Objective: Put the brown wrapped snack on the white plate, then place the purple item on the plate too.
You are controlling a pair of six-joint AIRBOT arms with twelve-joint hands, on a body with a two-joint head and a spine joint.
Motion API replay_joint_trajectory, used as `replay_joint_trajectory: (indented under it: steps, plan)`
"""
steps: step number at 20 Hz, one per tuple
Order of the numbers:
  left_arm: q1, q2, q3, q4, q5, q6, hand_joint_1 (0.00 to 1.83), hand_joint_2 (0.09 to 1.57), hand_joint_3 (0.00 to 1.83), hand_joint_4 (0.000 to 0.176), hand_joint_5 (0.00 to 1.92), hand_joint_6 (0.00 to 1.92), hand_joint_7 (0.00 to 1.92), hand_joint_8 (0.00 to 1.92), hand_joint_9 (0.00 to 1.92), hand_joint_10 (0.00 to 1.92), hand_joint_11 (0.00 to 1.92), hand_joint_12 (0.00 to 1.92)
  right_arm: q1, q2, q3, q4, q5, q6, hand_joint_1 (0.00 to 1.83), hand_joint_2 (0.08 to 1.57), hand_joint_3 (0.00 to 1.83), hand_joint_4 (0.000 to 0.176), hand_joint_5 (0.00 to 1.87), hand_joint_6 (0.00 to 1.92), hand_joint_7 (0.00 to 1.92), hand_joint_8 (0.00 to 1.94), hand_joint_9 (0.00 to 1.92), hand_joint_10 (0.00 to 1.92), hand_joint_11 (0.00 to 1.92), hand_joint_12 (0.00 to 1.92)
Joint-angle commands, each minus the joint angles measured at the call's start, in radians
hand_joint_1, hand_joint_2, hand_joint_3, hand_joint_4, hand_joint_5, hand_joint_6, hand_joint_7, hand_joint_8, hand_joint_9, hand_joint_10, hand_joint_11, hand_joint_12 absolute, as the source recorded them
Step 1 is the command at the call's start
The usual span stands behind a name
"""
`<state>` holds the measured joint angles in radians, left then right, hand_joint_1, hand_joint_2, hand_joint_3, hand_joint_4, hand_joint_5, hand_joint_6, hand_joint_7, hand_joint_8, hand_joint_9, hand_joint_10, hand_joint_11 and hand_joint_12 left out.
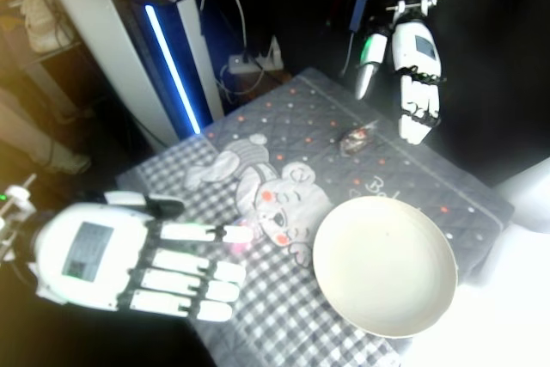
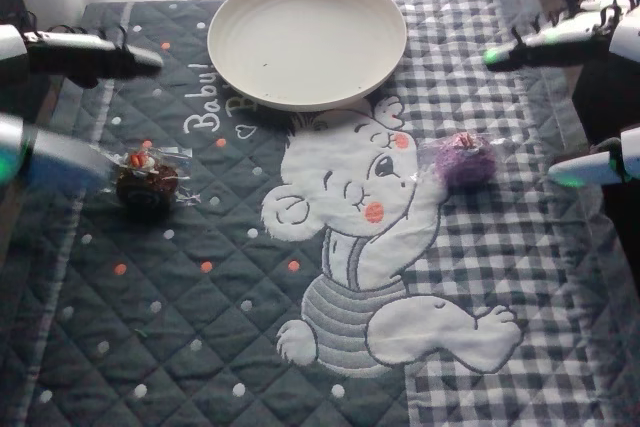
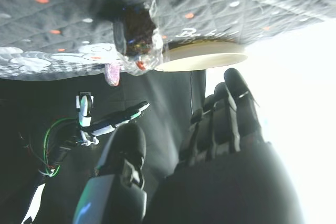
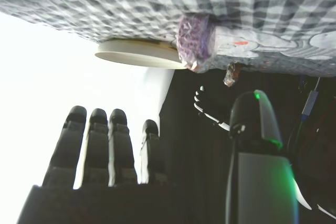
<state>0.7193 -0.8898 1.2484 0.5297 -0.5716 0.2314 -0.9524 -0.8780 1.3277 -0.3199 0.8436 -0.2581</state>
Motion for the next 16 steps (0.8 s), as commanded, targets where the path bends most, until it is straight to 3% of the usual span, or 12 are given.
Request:
replay_joint_trajectory:
  steps: [1,2,3,4,5,6,7,8,11,14,15,16]
  plan:
    - [-0.024,-0.013,0.007,-0.013,-0.085,-0.014,0.73,0.83,0.0,0.13,0.35,0.0,0.36,0.0,0.28,0.01,0.0,1.08,0.009,-0.005,0.009,0.036,0.093,0.015,0.95,1.03,0.0,0.088,0.37,0.0,0.42,0.0,0.44,0.01,0.17,0.78]
    - [-0.04,-0.022,0.012,0.023,-0.077,-0.035,0.7,0.84,0.0,0.14,0.33,0.0,0.35,0.0,0.27,0.0,0.0,1.0,0.009,-0.008,0.011,0.033,0.091,0.017,0.95,1.03,0.0,0.068,0.36,0.0,0.41,0.0,0.45,0.01,0.2,0.8]
    - [-0.057,-0.037,0.02,0.068,-0.067,-0.063,0.73,0.82,0.0,0.142,0.34,0.01,0.37,0.01,0.28,0.01,0.01,0.99,0.009,-0.008,0.012,0.032,0.09,0.017,0.92,1.04,0.0,0.098,0.34,0.0,0.38,0.0,0.43,0.0,0.19,0.78]
    - [-0.078,-0.055,0.033,0.133,-0.051,-0.106,0.73,0.81,0.0,0.15,0.34,0.01,0.38,0.01,0.29,0.01,0.04,1.0,0.009,-0.009,0.012,0.03,0.09,0.018,0.94,1.03,0.0,0.113,0.35,0.0,0.37,0.0,0.42,0.0,0.18,0.77]
    - [-0.114,-0.088,0.056,0.261,-0.005,-0.175,0.77,0.77,0.0,0.151,0.39,0.01,0.42,0.01,0.32,0.01,0.08,0.96,0.009,-0.009,0.013,0.029,0.09,0.018,0.97,1.02,0.0,0.137,0.36,0.01,0.37,0.0,0.4,0.0,0.13,0.76]
    - [-0.121,-0.094,0.059,0.284,0.009,-0.18,0.77,0.77,0.0,0.151,0.39,0.01,0.42,0.01,0.32,0.01,0.08,0.96,0.009,-0.009,0.013,0.029,0.09,0.018,0.97,1.02,0.0,0.137,0.36,0.01,0.37,0.0,0.4,0.0,0.13,0.76]
    - [-0.135,-0.107,0.063,0.331,0.047,-0.18,0.81,0.73,0.0,0.139,0.44,0.0,0.47,0.0,0.37,0.01,0.06,0.98,0.009,-0.009,0.013,0.029,0.09,0.018,1.01,1.02,0.0,0.115,0.37,0.0,0.38,0.0,0.4,0.0,0.11,0.81]
    - [-0.144,-0.121,0.071,0.373,0.08,-0.18,0.8,0.73,0.0,0.132,0.45,0.0,0.5,0.0,0.41,0.01,0.05,1.03,0.009,-0.009,0.014,0.029,0.09,0.018,1.03,1.02,0.0,0.106,0.37,0.0,0.37,0.0,0.39,0.0,0.09,0.85]
    - [-0.146,-0.134,0.083,0.433,0.137,-0.18,0.81,0.75,0.0,0.136,0.5,0.0,0.64,0.0,0.59,0.01,0.13,1.19,0.009,-0.013,0.018,0.026,0.09,0.019,1.1,1.01,0.0,0.114,0.37,0.0,0.39,0.0,0.39,0.0,0.03,0.89]
    - [-0.147,-0.141,0.088,0.453,0.167,-0.179,0.9,0.75,0.0,0.099,0.61,0.0,0.8,0.02,0.8,0.07,0.24,1.37,0.009,-0.013,0.018,0.026,0.09,0.024,1.1,1.01,0.0,0.081,0.4,0.0,0.4,0.0,0.39,0.0,0.01,0.96]
    - [-0.146,-0.144,0.09,0.449,0.168,-0.179,0.92,0.78,0.0,0.065,0.7,0.01,0.89,0.05,0.89,0.11,0.3,1.43,0.009,-0.013,0.018,0.026,0.09,0.025,1.08,1.01,0.0,0.086,0.4,0.0,0.39,0.0,0.36,0.0,0.0,0.96]
    - [-0.142,-0.15,0.094,0.434,0.168,-0.178,0.92,0.82,0.01,0.048,0.76,0.01,0.94,0.06,0.92,0.14,0.3,1.47,0.009,-0.014,0.018,0.024,0.09,0.026,1.06,1.02,0.0,0.073,0.41,0.0,0.39,0.0,0.37,0.0,0.0,1.0]
